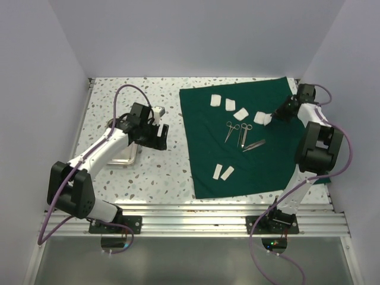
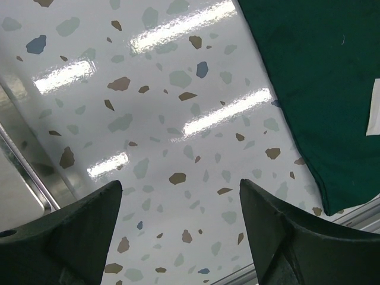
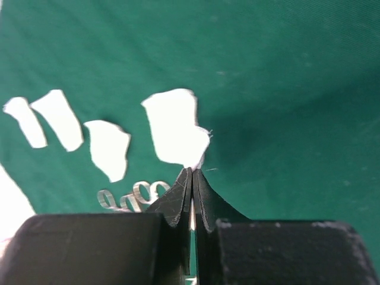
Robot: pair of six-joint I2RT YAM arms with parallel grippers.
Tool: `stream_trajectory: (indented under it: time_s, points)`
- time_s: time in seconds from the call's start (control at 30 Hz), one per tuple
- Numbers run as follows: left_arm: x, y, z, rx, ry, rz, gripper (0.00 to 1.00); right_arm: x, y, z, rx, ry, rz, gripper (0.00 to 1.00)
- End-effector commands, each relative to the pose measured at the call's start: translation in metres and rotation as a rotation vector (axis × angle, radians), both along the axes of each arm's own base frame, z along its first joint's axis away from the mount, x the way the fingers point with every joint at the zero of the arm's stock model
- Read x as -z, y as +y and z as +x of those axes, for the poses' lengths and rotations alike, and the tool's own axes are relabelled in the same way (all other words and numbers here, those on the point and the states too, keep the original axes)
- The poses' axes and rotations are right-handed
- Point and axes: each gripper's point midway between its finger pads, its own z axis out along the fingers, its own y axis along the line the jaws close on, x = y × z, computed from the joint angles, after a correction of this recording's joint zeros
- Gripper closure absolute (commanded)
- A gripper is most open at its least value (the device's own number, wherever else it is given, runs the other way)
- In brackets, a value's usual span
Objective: Prepare the surgical pack
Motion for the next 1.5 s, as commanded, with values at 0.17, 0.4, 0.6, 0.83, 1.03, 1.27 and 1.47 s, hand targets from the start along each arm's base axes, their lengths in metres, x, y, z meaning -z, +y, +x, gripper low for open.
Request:
stream_trajectory:
  time_s: [0.17,0.4,0.6,0.83,1.03,1.27,1.47]
  points:
    - [-0.012,-0.004,0.014,0.019,-0.044,-0.027,0.16,-0.054,0.019,0.037,0.002,-0.204,0.096,1.00]
    - [-0.013,-0.003,0.013,0.013,-0.036,-0.021,0.18,-0.027,0.034,0.057,0.052,-0.227,0.167,1.00]
    - [-0.010,-0.003,0.013,0.012,-0.027,-0.019,0.18,-0.010,0.031,0.060,0.086,-0.210,0.178,1.00]
    - [-0.007,-0.002,0.014,0.015,-0.019,-0.011,0.18,0.009,0.032,0.054,0.099,-0.180,0.190,1.00]
    - [-0.005,0.000,0.013,0.015,-0.018,-0.004,0.18,0.016,0.029,0.050,0.109,-0.157,0.173,1.00]
    - [-0.003,0.002,0.013,0.012,-0.015,-0.002,0.18,0.021,0.030,0.044,0.105,-0.130,0.173,1.00]
    - [-0.002,0.003,0.014,0.012,-0.014,-0.001,0.18,0.017,0.030,0.042,0.104,-0.128,0.168,1.00]
